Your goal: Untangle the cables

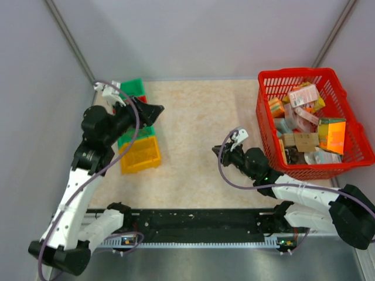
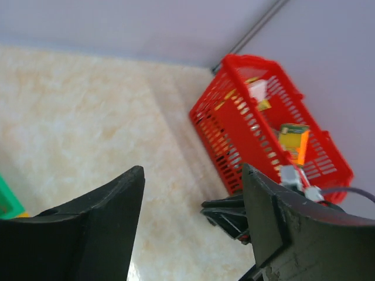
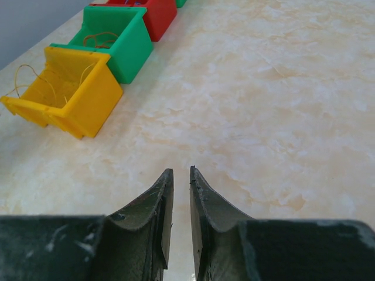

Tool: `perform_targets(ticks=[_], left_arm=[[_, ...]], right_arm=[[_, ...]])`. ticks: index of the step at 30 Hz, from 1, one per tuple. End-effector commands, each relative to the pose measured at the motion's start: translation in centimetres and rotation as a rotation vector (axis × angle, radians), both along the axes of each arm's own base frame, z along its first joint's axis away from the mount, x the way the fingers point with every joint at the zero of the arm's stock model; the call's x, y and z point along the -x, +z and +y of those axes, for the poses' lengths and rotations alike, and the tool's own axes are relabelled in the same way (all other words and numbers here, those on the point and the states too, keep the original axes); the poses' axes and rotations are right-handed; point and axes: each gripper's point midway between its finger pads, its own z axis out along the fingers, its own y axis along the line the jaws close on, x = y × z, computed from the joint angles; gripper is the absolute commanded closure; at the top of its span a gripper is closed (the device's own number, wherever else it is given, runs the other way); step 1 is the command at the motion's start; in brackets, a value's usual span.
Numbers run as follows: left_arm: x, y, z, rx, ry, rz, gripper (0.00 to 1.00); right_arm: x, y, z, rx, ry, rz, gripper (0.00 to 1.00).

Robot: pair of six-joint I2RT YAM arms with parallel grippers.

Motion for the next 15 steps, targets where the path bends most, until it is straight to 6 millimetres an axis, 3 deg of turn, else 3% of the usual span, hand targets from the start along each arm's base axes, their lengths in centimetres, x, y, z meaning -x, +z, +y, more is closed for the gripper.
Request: perform_targets(ticks=[1, 5, 7, 9, 15], left_arm=[[6.0, 10.2, -0.3, 0.021, -0.105, -0.407, 0.22], [9.7, 13.0, 0.6, 0.045, -0.111, -0.562, 0.17], [10.7, 13.6, 1.0, 0.039, -0.103, -0.609, 0.14], [11.5, 14.3, 1.2, 0.041, -0.103, -0.638, 0.12], [12.3, 15.4, 1.1, 0.049, -0.124, -0.661, 0.12]], right_arm=[[0.1, 4.5, -0.5, -0.089, -0.041, -0.032, 0.78], [0.8, 10.3, -1.7, -0.118, -0.061, -0.045, 0.58], [1.2, 12.8, -2.8, -0.093, -0.081, -0.047, 0.38], [1.6, 15.5, -4.0, -0.059, -0.11, -0.049, 0.25], [3.2, 22.1, -9.5, -0.023, -0.256, -0.059, 0.14]])
